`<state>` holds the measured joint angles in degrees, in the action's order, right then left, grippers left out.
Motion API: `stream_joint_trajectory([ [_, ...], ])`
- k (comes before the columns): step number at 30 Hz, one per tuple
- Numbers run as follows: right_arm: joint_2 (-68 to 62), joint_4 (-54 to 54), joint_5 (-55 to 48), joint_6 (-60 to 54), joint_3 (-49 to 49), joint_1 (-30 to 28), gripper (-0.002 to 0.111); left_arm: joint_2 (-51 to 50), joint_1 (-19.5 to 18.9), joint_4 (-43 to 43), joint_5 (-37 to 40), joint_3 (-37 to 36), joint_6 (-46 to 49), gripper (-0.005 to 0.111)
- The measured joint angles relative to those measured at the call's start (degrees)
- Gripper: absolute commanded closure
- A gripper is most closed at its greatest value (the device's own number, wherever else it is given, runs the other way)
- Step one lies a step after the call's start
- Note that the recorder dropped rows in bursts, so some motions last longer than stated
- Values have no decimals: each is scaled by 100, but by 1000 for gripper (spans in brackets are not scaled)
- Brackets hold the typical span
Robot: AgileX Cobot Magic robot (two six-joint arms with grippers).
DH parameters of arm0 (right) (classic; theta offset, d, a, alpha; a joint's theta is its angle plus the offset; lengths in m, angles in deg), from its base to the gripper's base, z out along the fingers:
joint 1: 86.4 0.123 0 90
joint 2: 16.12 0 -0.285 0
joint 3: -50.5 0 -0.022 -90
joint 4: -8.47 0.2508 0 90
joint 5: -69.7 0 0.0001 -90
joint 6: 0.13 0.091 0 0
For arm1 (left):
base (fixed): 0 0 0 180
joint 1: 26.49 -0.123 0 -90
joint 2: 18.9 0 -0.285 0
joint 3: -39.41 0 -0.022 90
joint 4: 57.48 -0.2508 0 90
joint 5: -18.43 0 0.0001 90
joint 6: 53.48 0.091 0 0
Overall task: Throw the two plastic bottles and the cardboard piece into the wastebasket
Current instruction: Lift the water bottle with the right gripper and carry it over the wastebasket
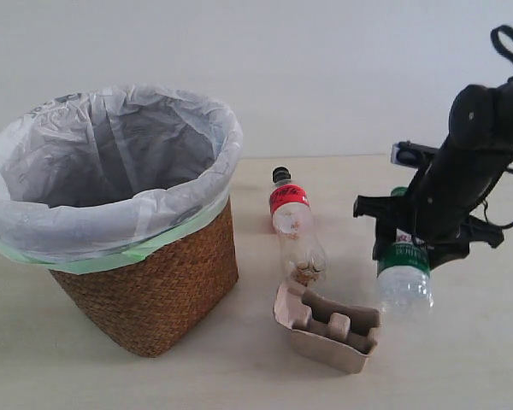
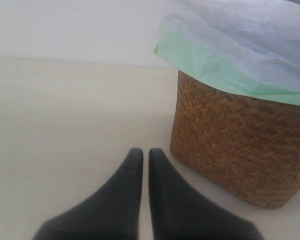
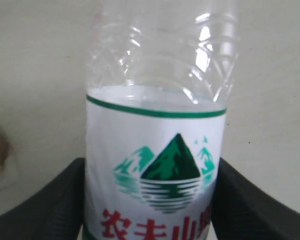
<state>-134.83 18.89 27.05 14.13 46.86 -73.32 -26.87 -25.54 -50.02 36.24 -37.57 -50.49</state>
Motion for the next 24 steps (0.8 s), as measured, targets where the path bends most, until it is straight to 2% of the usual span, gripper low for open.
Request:
stream_joint_trajectory([
  [10, 1649, -118, -773, -485, 340, 0, 108, 0, 0, 0, 0, 0, 0, 103],
  [18, 2295, -902, -1153, -346, -397, 0, 108, 0, 0, 0, 0, 0, 0, 103],
  [21, 2310, -1245, -1191, -202, -751, -239, 108, 0, 0, 0, 0, 0, 0, 103],
  [24, 2310, -1375, -1213, -257, -979, -723, 108, 0, 0, 0, 0, 0, 0, 103],
])
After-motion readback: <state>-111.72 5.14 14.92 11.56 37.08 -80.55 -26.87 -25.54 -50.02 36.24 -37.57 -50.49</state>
